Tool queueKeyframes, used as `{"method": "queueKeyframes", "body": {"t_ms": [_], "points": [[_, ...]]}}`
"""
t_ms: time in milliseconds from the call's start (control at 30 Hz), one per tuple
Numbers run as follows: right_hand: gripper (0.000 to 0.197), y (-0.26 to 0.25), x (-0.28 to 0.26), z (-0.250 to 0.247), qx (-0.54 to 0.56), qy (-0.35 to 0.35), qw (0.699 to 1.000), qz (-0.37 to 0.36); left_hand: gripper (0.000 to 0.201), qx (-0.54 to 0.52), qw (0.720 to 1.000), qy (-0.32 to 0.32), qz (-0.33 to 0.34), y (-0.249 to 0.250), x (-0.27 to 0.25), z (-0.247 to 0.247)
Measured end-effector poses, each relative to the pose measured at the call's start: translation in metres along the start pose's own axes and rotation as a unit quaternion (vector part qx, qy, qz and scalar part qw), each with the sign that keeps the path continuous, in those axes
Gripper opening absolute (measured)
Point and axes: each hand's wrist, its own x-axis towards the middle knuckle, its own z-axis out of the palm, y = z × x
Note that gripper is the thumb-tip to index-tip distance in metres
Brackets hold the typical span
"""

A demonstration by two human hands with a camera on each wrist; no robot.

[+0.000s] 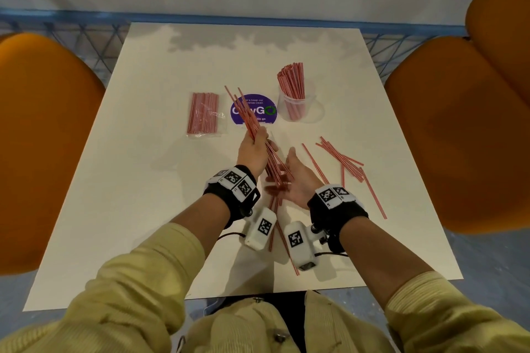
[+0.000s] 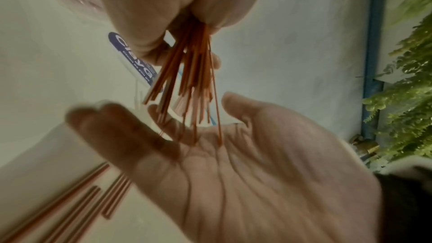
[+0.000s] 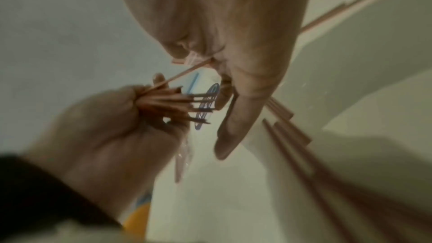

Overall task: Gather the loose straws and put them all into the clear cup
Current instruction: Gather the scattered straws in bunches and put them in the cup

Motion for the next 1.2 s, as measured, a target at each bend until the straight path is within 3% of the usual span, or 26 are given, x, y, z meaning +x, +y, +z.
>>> {"method": "queueKeyframes", "body": {"t_ms": [67, 167, 267, 367, 467, 633, 733, 833, 900, 967, 1067, 1200], "points": [[0.081, -0.002, -0.002, 0.001, 0.108, -0.064, 0.991, 0.048, 0.02, -0.008, 1.0, -0.003, 0.0, 0.001, -0.001, -0.001], [0.072, -0.008, -0.003, 0.007, 0.152, -0.084, 0.984, 0.046, 0.017, -0.055, 0.998, -0.035, -0.017, 0.004, -0.008, -0.001], [0.058, -0.01, -0.004, 0.01, 0.105, -0.064, 0.992, 0.021, 0.015, -0.107, 0.992, -0.06, -0.035, 0.011, -0.012, -0.002], [0.053, -0.016, -0.001, 0.012, 0.001, -0.019, 1.0, -0.003, 0.017, -0.03, 0.994, -0.102, -0.001, 0.01, -0.012, -0.009], [0.048, -0.039, -0.002, 0.017, -0.058, 0.029, 0.99, -0.125, 0.016, 0.03, 0.986, -0.166, -0.01, 0.006, -0.021, -0.013], [0.045, -0.088, -0.013, 0.035, -0.117, 0.074, 0.945, -0.297, 0.024, 0.083, 0.969, -0.231, -0.041, 0.002, -0.036, -0.012], [0.03, -0.094, -0.011, 0.042, -0.195, 0.076, 0.927, -0.311, 0.029, 0.087, 0.965, -0.242, -0.054, 0.002, -0.036, -0.013], [0.034, -0.081, -0.014, 0.042, -0.339, 0.103, 0.88, -0.315, 0.04, 0.099, 0.961, -0.25, -0.058, 0.006, -0.036, -0.014], [0.029, -0.075, -0.015, 0.041, -0.345, 0.123, 0.858, -0.36, 0.046, 0.115, 0.961, -0.247, -0.053, 0.005, -0.035, -0.016], [0.033, -0.075, -0.016, 0.042, -0.309, 0.122, 0.854, -0.402, 0.048, 0.127, 0.959, -0.247, -0.052, 0.005, -0.034, -0.017], [0.045, -0.08, -0.013, 0.041, -0.25, 0.115, 0.88, -0.386, 0.045, 0.131, 0.959, -0.244, -0.054, 0.005, -0.032, -0.017], [0.038, -0.075, -0.018, 0.043, -0.374, 0.092, 0.86, -0.335, 0.039, 0.097, 0.969, -0.22, -0.055, 0.007, -0.031, -0.013]]}}
